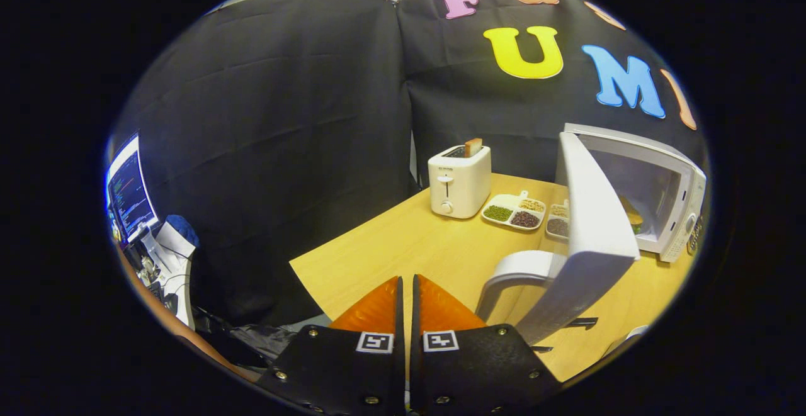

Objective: Open the microwave, put the food inside, and close the microwave door.

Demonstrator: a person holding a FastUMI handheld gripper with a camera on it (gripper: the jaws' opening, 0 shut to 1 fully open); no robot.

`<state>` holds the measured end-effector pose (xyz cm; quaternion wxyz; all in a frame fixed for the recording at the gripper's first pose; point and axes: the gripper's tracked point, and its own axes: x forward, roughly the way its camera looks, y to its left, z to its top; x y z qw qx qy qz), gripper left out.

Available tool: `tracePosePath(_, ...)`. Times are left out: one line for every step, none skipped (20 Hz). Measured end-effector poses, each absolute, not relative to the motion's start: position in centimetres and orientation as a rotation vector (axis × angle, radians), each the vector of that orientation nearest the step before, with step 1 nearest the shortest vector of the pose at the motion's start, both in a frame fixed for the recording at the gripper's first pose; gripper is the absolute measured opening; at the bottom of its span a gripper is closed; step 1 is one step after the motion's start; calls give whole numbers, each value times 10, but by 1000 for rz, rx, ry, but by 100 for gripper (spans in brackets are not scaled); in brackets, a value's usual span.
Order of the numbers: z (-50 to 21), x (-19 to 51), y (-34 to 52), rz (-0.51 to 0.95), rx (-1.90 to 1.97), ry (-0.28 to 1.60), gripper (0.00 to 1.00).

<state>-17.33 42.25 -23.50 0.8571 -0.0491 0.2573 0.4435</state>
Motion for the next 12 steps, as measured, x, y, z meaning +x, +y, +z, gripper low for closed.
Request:
tracePosePath(-237,-167,416,908,-113,541,3)
tracePosePath(-239,-160,409,892,-125,545,3)
tracePosePath(-236,-167,401,901,-120,562,2)
tracePosePath(-241,-164,399,902,-118,571,1)
tracePosePath(-239,-165,393,903,-124,573,1)
tracePosePath(-239,-164,391,904,-132,574,1)
tracePosePath(-239,-164,385,907,-135,578,1)
tracePosePath(-240,-163,380,909,-131,585,1)
tracePosePath(-241,-163,375,910,-130,597,1)
tracePosePath(-242,-162,368,909,-132,610,1)
tracePosePath(-243,-161,362,906,-137,617,1)
tracePosePath(-242,-158,354,900,-140,618,1)
